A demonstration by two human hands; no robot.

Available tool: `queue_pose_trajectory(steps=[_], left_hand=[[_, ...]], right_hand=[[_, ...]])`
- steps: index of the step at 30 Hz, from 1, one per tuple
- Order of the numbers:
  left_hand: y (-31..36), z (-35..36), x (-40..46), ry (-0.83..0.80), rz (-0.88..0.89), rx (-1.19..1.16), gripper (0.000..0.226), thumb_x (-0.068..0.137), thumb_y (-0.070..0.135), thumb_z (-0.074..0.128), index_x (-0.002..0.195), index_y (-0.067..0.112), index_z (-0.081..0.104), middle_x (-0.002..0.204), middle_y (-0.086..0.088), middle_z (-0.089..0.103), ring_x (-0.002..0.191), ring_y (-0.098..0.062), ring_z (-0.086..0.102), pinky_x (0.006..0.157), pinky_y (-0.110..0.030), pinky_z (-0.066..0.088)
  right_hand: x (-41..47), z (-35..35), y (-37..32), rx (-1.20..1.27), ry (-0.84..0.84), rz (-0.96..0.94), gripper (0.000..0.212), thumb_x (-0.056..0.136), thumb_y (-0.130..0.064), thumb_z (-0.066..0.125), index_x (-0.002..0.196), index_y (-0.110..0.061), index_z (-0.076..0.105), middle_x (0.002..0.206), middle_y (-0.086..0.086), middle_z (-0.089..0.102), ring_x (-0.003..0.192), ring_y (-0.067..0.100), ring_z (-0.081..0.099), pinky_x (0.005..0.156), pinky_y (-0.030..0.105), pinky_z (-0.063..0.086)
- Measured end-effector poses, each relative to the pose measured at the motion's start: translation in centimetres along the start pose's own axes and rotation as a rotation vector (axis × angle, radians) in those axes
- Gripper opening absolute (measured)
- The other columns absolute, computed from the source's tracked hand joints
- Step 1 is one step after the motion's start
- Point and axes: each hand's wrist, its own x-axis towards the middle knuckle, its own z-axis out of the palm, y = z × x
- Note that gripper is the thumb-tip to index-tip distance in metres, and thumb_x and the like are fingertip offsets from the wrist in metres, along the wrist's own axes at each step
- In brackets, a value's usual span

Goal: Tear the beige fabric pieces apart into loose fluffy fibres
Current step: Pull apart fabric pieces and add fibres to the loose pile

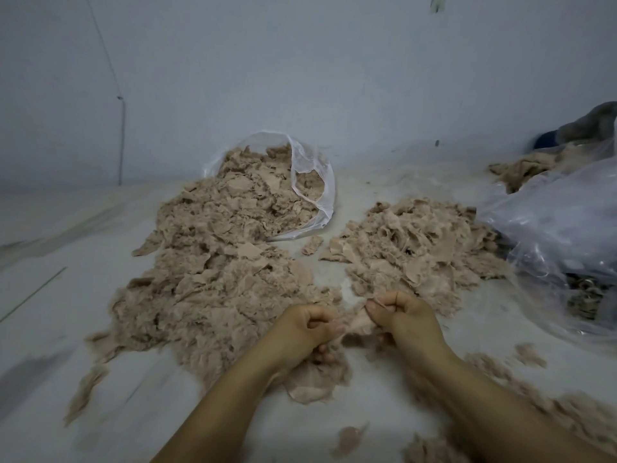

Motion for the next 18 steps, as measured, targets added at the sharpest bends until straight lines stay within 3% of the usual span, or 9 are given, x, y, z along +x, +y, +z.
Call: queue_pose_trajectory(steps=[4,7,9,13,16,18], left_hand=[[-0.1,0.7,0.0,0.1,0.076,0.083,0.03,0.093,0.014,0.057,0.064,0.021,0.058,0.048,0.007,0.046,0.043,-0.01,0.047,0.044,-0.021,0.041],[0.1,1.1,-0.2,0.093,0.156,0.127,0.023,0.091,0.017,0.06,0.069,0.017,0.055,0.051,0.006,0.049,0.043,-0.01,0.049,0.043,-0.02,0.04],[0.3,1.0,-0.3,0.068,0.141,0.115,0.024,0.09,0.017,0.062,0.067,0.017,0.056,0.05,0.005,0.049,0.042,-0.01,0.049,0.041,-0.019,0.039],[0.5,-0.8,-1.1,0.062,0.073,0.139,0.022,0.09,0.014,0.062,0.068,0.015,0.061,0.048,0.005,0.055,0.04,-0.007,0.05,0.043,-0.02,0.042],[1.2,-0.8,-1.9,-0.042,0.098,0.269,0.023,0.092,0.031,0.057,0.07,0.026,0.065,0.046,0.012,0.054,0.036,-0.001,0.046,0.039,-0.014,0.038],[1.7,0.4,-1.7,-0.04,0.124,0.264,0.029,0.088,0.046,0.053,0.076,0.023,0.063,0.042,0.014,0.049,0.035,0.001,0.044,0.038,-0.013,0.036]], right_hand=[[0.2,0.4,-0.3,0.008,-0.055,0.037,0.017,0.092,-0.006,0.059,0.076,-0.008,0.054,0.042,0.003,0.049,0.029,0.008,0.036,0.031,0.015,0.026],[0.4,0.9,-0.6,0.077,-0.105,0.083,0.017,0.094,-0.008,0.056,0.079,-0.009,0.049,0.044,0.007,0.056,0.032,0.012,0.044,0.034,0.018,0.035],[0.8,0.9,-0.9,0.07,-0.052,0.052,0.017,0.094,-0.005,0.056,0.079,-0.009,0.049,0.043,0.006,0.057,0.033,0.011,0.05,0.035,0.019,0.042],[2.1,-1.5,-1.7,-0.023,0.104,-0.094,0.022,0.094,-0.001,0.053,0.075,-0.011,0.052,0.044,0.002,0.055,0.033,0.009,0.049,0.034,0.018,0.039],[1.5,-1.4,-1.7,-0.181,-0.06,-0.126,0.015,0.09,-0.011,0.063,0.076,-0.013,0.062,0.047,0.001,0.057,0.034,0.01,0.049,0.034,0.018,0.035],[1.0,-0.3,-1.4,-0.195,-0.17,-0.13,0.012,0.088,-0.01,0.066,0.076,-0.01,0.065,0.045,0.001,0.056,0.032,0.009,0.047,0.032,0.015,0.032]])
